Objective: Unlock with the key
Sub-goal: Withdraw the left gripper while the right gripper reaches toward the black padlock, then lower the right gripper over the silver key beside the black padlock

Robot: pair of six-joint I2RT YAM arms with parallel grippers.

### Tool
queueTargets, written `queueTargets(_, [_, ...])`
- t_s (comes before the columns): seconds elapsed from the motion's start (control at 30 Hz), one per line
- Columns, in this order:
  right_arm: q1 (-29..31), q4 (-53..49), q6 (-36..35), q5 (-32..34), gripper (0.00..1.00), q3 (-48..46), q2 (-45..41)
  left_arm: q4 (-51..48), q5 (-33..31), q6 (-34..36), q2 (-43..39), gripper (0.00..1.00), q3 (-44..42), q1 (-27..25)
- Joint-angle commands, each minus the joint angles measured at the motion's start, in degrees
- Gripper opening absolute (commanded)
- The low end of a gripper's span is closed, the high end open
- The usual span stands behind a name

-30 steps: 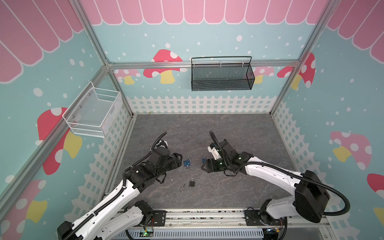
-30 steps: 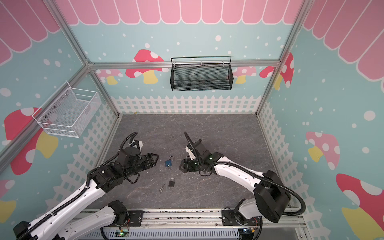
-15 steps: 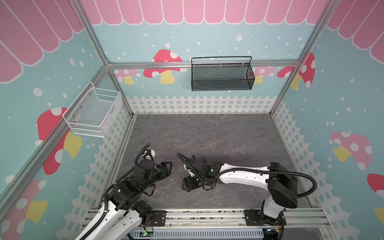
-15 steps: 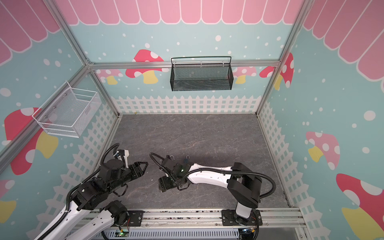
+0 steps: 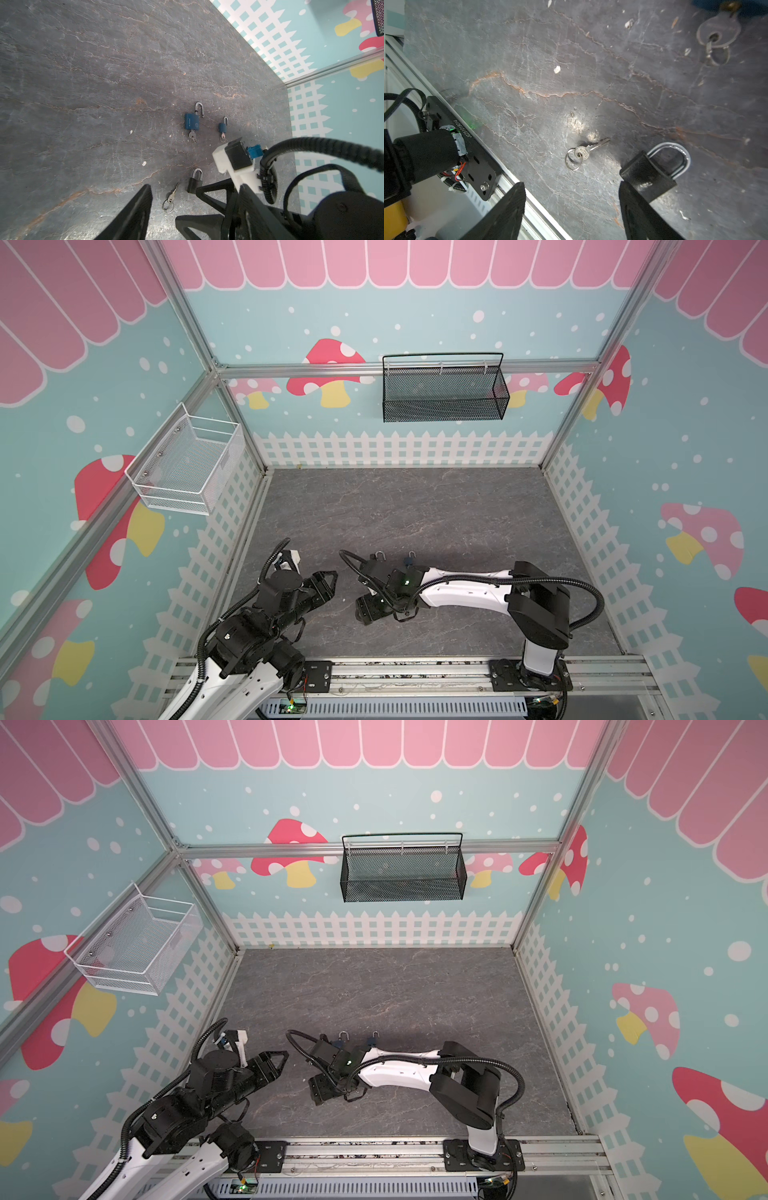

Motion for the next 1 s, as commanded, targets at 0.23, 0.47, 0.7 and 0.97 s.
queueTargets(0.23, [1.18,0.07,-0.61,1.21,0.74,4.85,6.70,-3.48,-3.87,-1.19,-0.55,0.66,1.05,0.35])
queueTargets(0.47, [1.15,-1.60,-1.93,2.62,0.74,6.80,9.31,-5.48,-5.90,-1.85,-1.18,0.66,2.30,0.34])
queueTargets(0.7, [1.79,-4.27,-6.86,1.35,0.74,13.13,14.04,-8.81,-8.54,-2.52,-2.87,0.66,5.13,0.39])
queueTargets(0.97, [2.63,-9.01,-13.36,2.39,0.74,20.46,16.64,-9.95,-9.18,-3.55,-4.08,0.65,6.85,0.34])
